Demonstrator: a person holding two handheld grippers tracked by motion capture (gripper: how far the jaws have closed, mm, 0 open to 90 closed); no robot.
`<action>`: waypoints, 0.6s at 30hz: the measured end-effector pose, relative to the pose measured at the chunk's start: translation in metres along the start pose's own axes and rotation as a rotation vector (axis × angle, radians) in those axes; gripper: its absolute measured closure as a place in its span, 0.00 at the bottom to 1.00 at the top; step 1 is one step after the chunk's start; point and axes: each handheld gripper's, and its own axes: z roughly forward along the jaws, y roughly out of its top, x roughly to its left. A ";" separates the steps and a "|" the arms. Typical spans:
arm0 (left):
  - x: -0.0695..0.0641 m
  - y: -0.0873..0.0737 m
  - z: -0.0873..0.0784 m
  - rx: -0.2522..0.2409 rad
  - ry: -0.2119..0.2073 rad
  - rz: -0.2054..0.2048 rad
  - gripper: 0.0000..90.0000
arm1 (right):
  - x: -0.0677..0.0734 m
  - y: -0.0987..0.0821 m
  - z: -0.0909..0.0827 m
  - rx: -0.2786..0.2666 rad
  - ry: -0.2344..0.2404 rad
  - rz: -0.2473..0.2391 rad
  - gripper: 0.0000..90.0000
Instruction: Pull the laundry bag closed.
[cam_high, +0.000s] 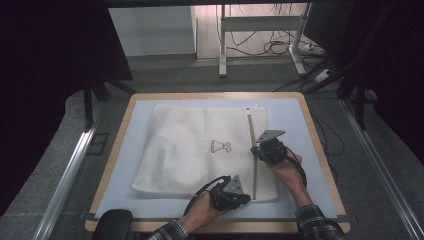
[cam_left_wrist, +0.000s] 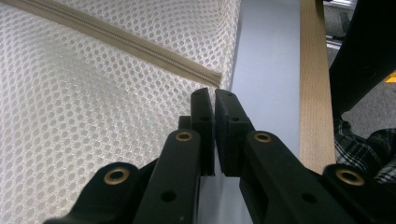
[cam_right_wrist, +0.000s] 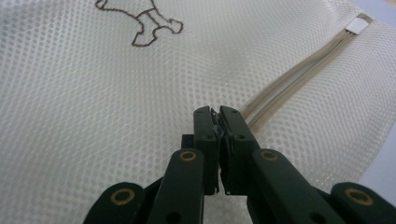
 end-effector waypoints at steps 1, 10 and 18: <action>0.000 0.000 0.000 -0.001 0.000 0.000 0.96 | -0.001 0.001 0.001 0.001 -0.001 0.001 0.95; -0.001 0.000 0.000 0.001 0.008 0.008 0.97 | -0.009 0.005 0.008 0.007 -0.003 0.008 0.95; -0.002 0.000 0.000 0.002 0.010 0.010 0.96 | -0.017 0.008 0.014 0.017 0.002 0.016 0.95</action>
